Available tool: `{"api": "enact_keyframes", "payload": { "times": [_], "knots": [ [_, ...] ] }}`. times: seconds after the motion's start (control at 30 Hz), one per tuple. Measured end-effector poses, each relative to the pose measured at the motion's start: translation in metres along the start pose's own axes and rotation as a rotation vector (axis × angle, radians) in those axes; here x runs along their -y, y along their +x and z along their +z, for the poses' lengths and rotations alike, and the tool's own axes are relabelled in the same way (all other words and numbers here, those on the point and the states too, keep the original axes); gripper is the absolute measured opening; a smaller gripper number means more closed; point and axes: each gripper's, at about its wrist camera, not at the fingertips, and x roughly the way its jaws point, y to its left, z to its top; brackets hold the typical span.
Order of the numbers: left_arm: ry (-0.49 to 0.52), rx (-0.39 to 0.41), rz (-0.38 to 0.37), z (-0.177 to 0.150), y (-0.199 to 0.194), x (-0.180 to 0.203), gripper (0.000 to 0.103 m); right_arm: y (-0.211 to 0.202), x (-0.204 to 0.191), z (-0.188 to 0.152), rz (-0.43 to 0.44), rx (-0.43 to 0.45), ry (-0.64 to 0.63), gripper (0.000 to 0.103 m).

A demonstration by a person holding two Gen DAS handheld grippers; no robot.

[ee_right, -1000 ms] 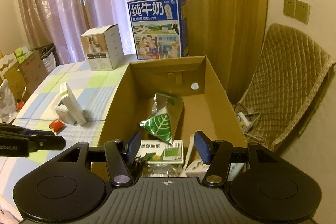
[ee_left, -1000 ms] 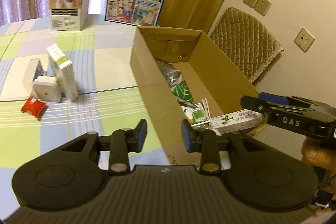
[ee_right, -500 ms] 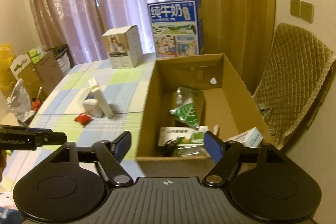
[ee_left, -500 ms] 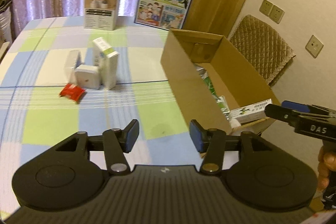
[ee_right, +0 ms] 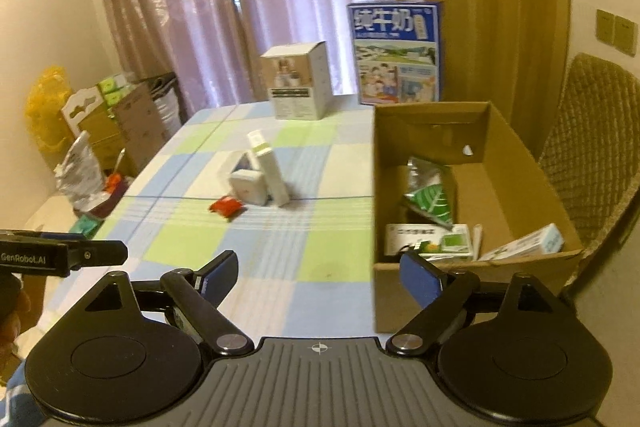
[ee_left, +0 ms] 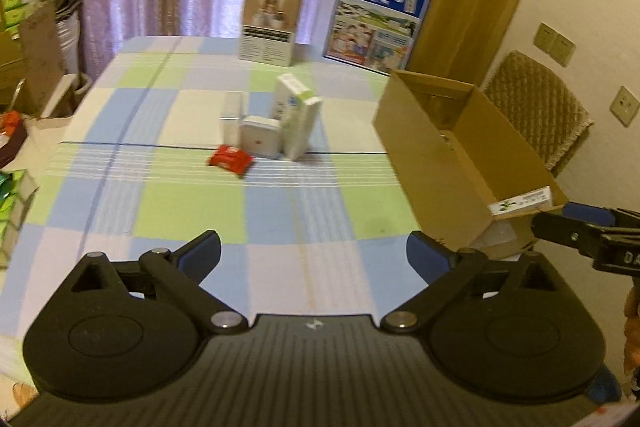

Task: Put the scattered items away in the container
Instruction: 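Move both tools back from the box over the table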

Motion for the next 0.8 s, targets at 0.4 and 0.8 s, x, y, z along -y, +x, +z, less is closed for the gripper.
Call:
{"api": "enact_keyframes", "payload": {
  "times": [0.4,0.8],
  "knots": [
    [-0.039,0.011,0.065,-0.021,-0.038,-0.041,0.098,0.004,-0.037,-0.021,0.064,-0.024,-0.058,0.089],
    [-0.016,0.015,0.079,-0.025,-0.047,-0.047,0.098,0.001,-0.046,-0.022,0.072,-0.029,-0.089,0.089]
  ]
}}
